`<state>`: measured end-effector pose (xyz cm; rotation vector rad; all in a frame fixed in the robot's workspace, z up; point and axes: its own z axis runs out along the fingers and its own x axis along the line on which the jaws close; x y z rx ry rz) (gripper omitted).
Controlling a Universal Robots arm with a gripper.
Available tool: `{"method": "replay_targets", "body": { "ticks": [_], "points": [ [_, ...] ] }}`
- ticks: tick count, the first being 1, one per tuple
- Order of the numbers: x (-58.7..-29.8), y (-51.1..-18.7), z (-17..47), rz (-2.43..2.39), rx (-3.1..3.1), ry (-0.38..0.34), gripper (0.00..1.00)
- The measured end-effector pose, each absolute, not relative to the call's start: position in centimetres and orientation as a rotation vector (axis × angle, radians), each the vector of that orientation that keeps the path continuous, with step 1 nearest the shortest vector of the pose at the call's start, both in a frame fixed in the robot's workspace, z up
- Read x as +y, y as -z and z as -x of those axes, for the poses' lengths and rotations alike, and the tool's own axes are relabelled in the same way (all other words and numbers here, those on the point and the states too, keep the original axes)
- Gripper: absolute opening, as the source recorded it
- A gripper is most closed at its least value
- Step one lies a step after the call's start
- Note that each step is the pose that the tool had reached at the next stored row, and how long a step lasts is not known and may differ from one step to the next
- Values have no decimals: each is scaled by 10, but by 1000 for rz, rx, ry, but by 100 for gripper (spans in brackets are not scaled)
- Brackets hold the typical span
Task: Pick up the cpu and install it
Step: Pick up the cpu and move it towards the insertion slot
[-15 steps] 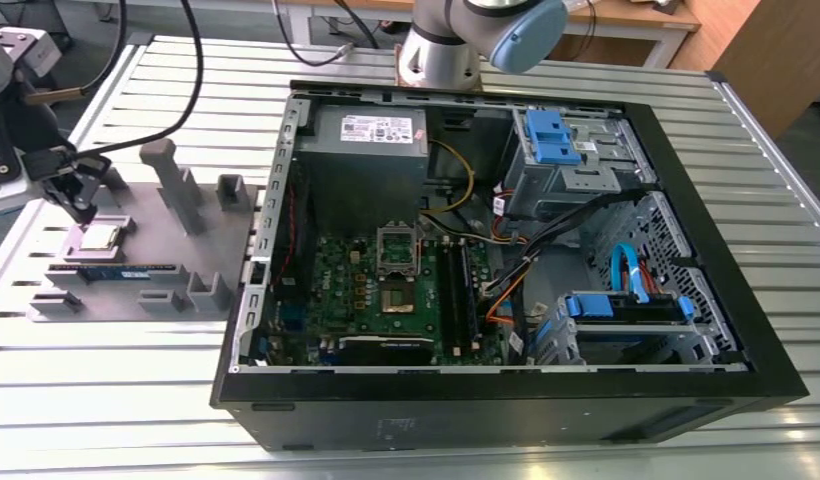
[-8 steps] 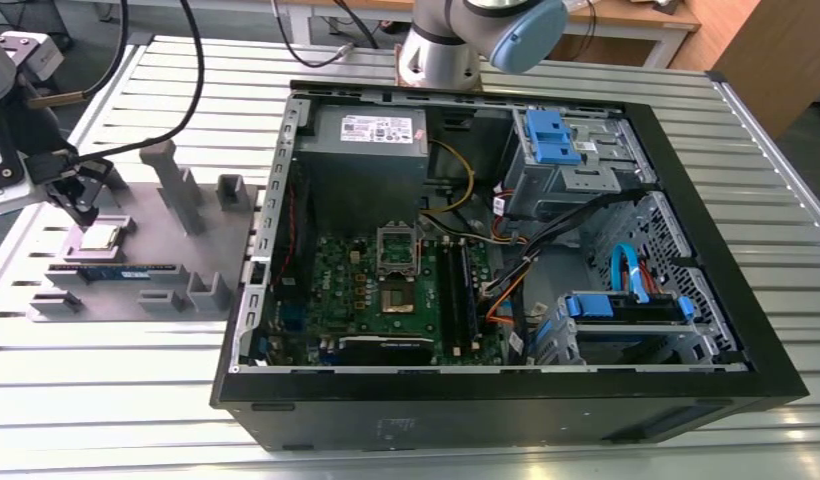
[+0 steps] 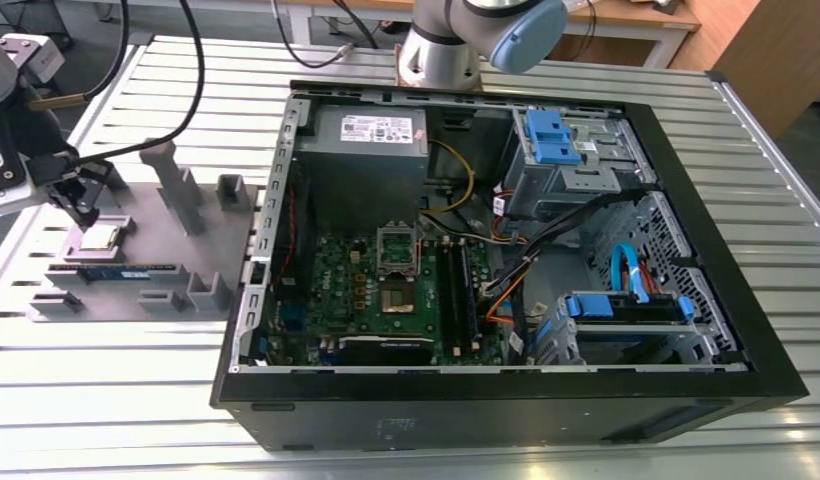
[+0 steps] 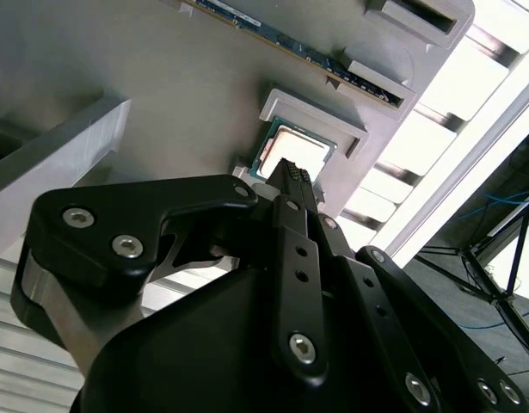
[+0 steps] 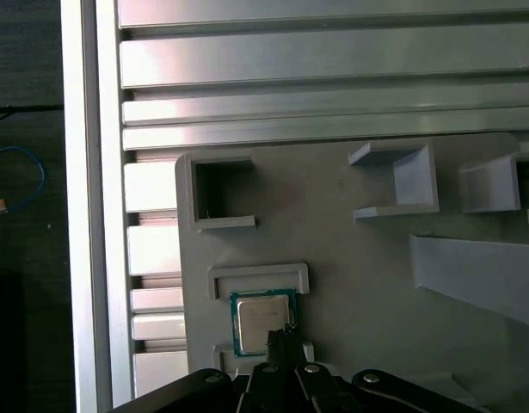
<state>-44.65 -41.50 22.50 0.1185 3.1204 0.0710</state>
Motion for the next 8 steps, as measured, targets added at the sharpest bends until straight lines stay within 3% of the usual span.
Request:
{"method": "replay_targets", "body": {
  "ticks": [8],
  "points": [
    [-415, -223, 447, -119, 3120, -71, 11]
  ]
}}
